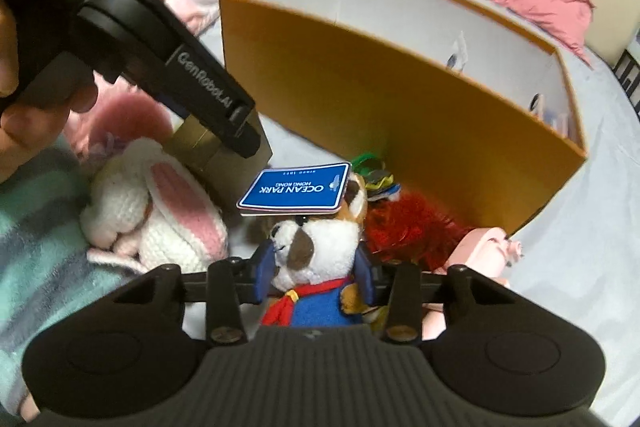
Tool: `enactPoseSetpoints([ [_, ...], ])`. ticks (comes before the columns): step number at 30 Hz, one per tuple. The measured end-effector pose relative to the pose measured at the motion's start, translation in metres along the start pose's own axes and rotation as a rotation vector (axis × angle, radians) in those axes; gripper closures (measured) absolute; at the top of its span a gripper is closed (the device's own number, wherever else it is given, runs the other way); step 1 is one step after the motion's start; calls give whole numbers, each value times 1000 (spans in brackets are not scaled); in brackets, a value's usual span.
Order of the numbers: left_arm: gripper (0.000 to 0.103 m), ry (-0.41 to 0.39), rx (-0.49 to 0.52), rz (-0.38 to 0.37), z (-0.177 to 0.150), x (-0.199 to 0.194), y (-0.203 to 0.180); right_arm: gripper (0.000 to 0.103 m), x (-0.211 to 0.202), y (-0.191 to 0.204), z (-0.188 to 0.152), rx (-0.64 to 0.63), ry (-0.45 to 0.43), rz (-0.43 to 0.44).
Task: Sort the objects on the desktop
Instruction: 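Lift the gold box with the left tool while the right tool grasps the plush dog, then lower the gold box into the box while the right tool lowers the plush dog in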
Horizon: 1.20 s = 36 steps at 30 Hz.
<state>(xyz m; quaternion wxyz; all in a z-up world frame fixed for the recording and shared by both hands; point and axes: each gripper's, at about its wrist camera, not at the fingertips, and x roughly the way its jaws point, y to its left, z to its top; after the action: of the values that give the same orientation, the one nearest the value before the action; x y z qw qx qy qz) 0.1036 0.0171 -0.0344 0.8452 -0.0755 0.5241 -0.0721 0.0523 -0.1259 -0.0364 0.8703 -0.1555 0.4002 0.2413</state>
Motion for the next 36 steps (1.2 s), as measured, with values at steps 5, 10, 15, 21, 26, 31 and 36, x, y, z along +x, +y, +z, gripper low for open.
enactPoseSetpoints([
  [5,49,-45,7,-60,5,-33,-4,60,-39,-17,11,112,-137,57],
  [10,49,-156,50,-137,34,-82,-14,60,-68,-45,36,229,-270,120],
  [15,49,-238,64,-137,85,-98,-25,59,-99,-74,70,367,-430,146],
  [21,49,-133,102,-82,135,-41,-41,59,-103,-111,103,431,-519,32],
  [26,49,-9,135,-35,144,25,-47,59,-67,-138,124,407,-469,-56],
  [31,48,86,172,-28,145,63,-49,59,-30,-167,129,395,-388,-84],
  [36,48,177,142,-78,149,85,-44,59,5,-183,138,393,-310,-64],
])
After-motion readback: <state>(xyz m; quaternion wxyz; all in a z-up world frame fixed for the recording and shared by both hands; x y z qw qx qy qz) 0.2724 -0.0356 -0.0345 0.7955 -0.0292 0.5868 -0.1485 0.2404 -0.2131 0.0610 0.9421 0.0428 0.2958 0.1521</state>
